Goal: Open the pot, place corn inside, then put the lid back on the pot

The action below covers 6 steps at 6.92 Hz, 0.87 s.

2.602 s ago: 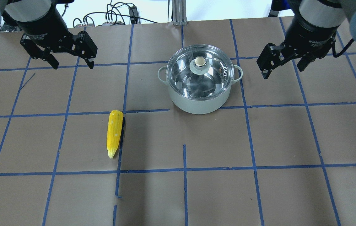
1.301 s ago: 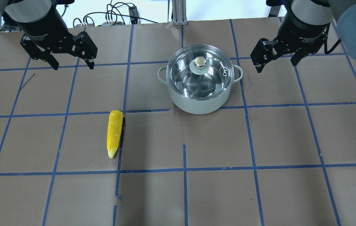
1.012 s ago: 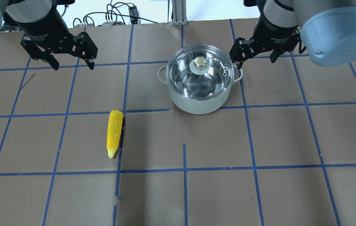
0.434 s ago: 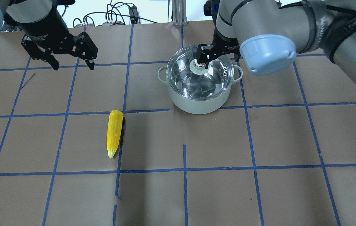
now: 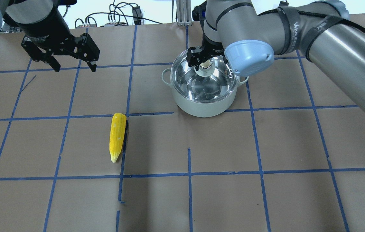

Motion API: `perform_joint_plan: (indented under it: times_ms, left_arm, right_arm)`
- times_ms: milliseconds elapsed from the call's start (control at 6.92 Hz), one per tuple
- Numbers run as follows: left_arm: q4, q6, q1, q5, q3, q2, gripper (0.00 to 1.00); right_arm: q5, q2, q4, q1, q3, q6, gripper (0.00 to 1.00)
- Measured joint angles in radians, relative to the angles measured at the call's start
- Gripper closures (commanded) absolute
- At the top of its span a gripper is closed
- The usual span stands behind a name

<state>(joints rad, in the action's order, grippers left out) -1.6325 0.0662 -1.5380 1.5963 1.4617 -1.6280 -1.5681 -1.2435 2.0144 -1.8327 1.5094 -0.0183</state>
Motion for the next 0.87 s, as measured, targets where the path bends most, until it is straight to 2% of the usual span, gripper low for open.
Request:
perform_joint_plan:
  times_ms: [867]
  left_arm:
    - [0.001,0.002,0.0,0.002,0.0,-0.002,0.0]
  right_arm:
    - [-0.011,0.049,0.03,-0.013,-0.001,0.008,0.04]
